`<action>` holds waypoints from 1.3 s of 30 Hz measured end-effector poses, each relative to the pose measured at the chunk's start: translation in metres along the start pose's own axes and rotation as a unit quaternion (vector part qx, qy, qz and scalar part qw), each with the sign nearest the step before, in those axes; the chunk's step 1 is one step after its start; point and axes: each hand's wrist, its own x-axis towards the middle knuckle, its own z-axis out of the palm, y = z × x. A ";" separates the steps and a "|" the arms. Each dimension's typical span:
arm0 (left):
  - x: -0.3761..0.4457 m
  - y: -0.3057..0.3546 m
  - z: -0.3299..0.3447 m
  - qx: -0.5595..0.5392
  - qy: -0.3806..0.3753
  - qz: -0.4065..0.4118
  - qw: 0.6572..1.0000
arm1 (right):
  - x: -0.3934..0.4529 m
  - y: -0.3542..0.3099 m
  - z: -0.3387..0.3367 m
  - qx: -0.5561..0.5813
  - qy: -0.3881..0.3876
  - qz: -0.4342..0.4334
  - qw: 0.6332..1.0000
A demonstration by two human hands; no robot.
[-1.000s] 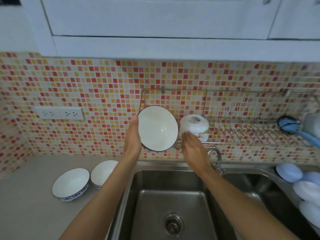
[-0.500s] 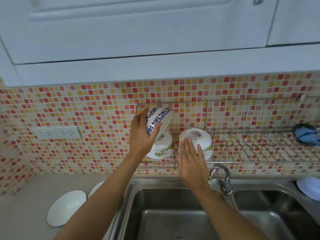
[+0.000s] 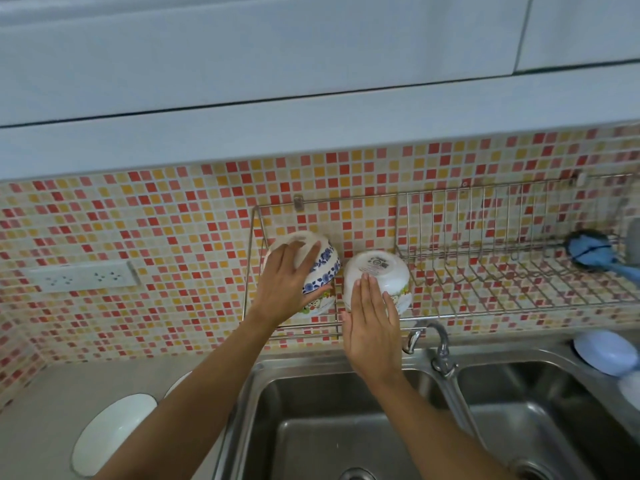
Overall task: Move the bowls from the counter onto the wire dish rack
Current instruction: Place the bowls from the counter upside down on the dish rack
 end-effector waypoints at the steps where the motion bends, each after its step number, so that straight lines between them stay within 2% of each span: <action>1: 0.000 -0.001 0.001 -0.006 -0.007 0.003 1.000 | 0.000 -0.001 0.000 -0.001 0.001 0.001 1.000; 14: -0.003 -0.001 0.007 -0.047 -0.144 0.021 0.988 | -0.002 -0.001 -0.001 -0.021 -0.013 0.006 1.000; 23: -0.010 -0.001 0.012 -0.098 -0.186 -0.025 0.977 | -0.003 -0.003 -0.003 -0.024 -0.019 0.011 0.999; 26: -0.016 0.001 0.015 -0.181 -0.216 -0.067 0.957 | -0.004 -0.004 -0.002 -0.028 -0.024 0.015 0.999; 32: -0.027 0.002 0.014 -0.237 -0.194 -0.112 0.945 | -0.005 -0.005 -0.001 -0.033 -0.025 0.019 0.999; 35: -0.035 0.011 0.003 -0.249 -0.148 -0.146 0.946 | -0.005 -0.004 -0.001 -0.036 -0.026 0.021 0.999; 39: -0.056 0.022 -0.011 -0.206 -0.070 -0.198 0.956 | -0.006 -0.005 -0.002 -0.027 -0.014 0.044 0.999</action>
